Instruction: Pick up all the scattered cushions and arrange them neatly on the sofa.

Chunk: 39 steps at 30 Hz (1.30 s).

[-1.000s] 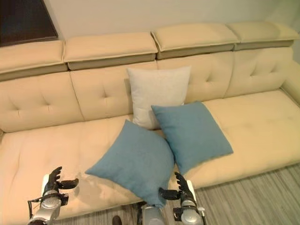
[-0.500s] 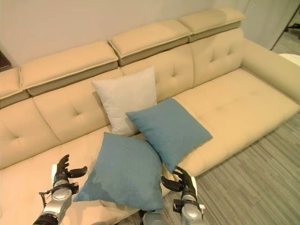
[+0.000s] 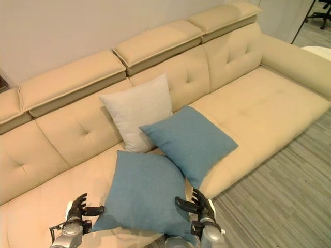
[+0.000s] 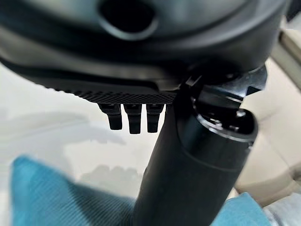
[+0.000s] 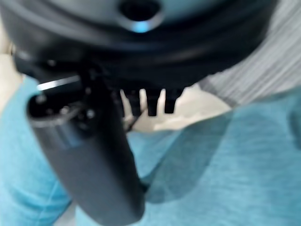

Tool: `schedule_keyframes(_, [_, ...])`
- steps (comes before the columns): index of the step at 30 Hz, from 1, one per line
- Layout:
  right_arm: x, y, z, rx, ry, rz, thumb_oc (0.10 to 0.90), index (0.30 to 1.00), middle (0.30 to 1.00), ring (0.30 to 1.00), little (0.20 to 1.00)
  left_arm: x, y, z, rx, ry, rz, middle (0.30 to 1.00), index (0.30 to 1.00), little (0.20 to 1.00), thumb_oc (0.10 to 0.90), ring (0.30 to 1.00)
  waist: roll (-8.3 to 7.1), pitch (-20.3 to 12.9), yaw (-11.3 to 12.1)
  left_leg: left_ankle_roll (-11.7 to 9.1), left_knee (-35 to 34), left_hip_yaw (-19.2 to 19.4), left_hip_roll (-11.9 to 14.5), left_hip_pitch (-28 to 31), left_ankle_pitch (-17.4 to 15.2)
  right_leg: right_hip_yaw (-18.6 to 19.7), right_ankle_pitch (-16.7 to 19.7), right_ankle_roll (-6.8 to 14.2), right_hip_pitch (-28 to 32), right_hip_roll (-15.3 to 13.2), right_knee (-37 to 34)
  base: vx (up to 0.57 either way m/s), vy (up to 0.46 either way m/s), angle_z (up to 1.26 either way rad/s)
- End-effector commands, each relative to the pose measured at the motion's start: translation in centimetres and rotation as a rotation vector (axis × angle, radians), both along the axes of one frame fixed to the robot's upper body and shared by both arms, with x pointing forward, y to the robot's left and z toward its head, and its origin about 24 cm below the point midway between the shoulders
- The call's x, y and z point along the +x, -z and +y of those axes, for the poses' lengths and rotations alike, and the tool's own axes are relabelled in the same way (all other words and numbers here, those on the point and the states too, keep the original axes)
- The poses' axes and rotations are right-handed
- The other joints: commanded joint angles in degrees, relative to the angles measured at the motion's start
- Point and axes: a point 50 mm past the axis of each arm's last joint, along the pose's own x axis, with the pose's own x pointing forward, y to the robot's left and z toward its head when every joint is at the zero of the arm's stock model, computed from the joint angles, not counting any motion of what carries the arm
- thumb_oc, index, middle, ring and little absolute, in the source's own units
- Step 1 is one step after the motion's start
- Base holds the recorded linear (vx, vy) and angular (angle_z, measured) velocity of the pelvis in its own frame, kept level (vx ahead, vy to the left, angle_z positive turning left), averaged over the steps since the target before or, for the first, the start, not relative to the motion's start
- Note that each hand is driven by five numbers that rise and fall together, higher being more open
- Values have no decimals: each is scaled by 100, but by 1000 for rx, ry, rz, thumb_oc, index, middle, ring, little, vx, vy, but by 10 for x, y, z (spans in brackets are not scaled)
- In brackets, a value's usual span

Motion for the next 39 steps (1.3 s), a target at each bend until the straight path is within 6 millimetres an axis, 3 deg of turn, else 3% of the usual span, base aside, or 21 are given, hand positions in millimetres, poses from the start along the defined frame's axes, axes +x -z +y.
schedule_keyframes(1, [41,-25,18,41,-134,-139,800,900,900,900,900,40,-20,8,-13,85,-104,900,900,900,800,900,-204,-58,15,-215,247,-5,135,-403,-245,150,-416,712,-63,-818,49,-129,12,-6])
schedule_keyframes(3, [45,-19,29,23,-241,-73,800,900,900,900,900,56,-25,-8,-60,179,-120,900,900,900,800,900,-150,-70,46,-222,231,-9,169,-593,-174,140,-350,716,-211,-821,-47,-81,-13,-4])
schedule_keyframes(6, [48,-17,34,23,-266,-55,800,900,900,900,900,63,-29,-14,-70,208,-136,900,900,900,800,900,-141,-47,49,-221,244,-13,174,-675,-157,154,-337,718,-269,-822,-55,-53,-11,-1])
schedule_keyframes(7, [57,-19,47,46,-300,-57,800,900,900,900,900,78,-38,-28,-95,251,-179,900,900,900,800,900,-144,42,73,-225,290,-54,175,-871,-119,155,-298,716,-447,-818,-21,-145,-29,-3])
schedule_keyframes(10, [65,-23,60,75,-325,-70,800,900,900,900,900,92,-47,-42,-101,303,-216,900,900,900,800,900,-150,171,88,-234,342,-87,176,-1111,-62,163,-252,719,-680,-812,27,-139,-27,-4])
schedule_keyframes(11, [69,-25,75,172,-318,-86,800,900,900,900,900,100,-51,-51,-124,329,-226,900,900,900,800,900,-175,238,93,-238,376,-97,177,-1317,-5,167,-199,725,-872,-805,68,-180,-51,-1])
schedule_keyframes(14, [69,-20,100,312,-348,-44,800,900,900,900,900,104,-49,-64,-203,352,-185,900,900,900,800,900,-206,312,112,-255,396,-106,186,-1529,86,151,-149,726,-1053,-796,91,-84,-43,0])
schedule_keyframes(15, [69,-20,100,312,-348,-44,800,900,900,900,900,104,-49,-64,-203,352,-185,900,900,900,800,900,-206,312,112,-255,396,-106,186,-1530,86,150,-149,726,-1054,-796,91,0,0,0])
schedule_keyframes(18, [63,-17,120,512,-304,-38,800,900,900,900,900,98,-42,-71,-277,364,-131,900,900,900,800,900,-197,391,85,-264,390,-84,193,-1557,111,175,-132,728,-1079,-786,82,-3,-4,-2])
schedule_keyframes(19, [59,-16,134,630,-269,-30,502,453,453,453,453,98,-40,-80,-315,367,-114,679,679,679,653,679,-196,437,55,-282,383,-67,201,-1591,127,199,-104,741,-1113,-776,57,-20,-17,-7])
schedule_keyframes(20, [59,-15,138,667,-248,-23,400,300,300,300,300,100,-42,-83,-334,371,-119,486,486,486,524,486,-198,432,52,-293,375,-62,206,-1633,152,202,-81,745,-1138,-779,34,-28,-18,-9])
schedule_keyframes(22, [57,-14,141,686,-246,-15,400,300,300,300,300,100,-42,-86,-356,375,-122,300,300,300,400,300,-197,442,54,-304,376,-58,206,-1649,164,196,-72,751,-1149,-776,15,-16,-20,-13])
schedule_keyframes(24, [59,-18,148,707,-278,-28,400,300,300,300,300,100,-43,-92,-403,393,-134,300,300,300,400,300,-196,463,49,-333,384,-42,235,-1655,187,214,-68,761,-1137,-760,-29,-10,-44,-13])
schedule_keyframes(30, [59,-18,135,612,-331,-52,400,300,300,300,300,99,-46,-93,-488,356,-193,300,300,300,400,300,-213,424,26,-350,315,-42,294,-1461,179,207,-141,732,-976,-719,-46,30,-46,-1])
schedule_keyframes(36, [33,1,79,467,-211,-23,400,300,300,300,300,94,-48,-81,-496,347,-246,300,300,300,400,300,-156,158,-87,-362,140,27,354,-1001,118,208,-270,697,-594,-664,-109,94,-31,1])
schedule_keyframes(39, [30,-9,66,402,-228,-88,400,300,300,300,300,95,-56,-76,-508,335,-312,300,300,300,400,300,-134,42,-109,-369,92,24,391,-803,97,177,-355,677,-413,-644,-117,102,-59,3])
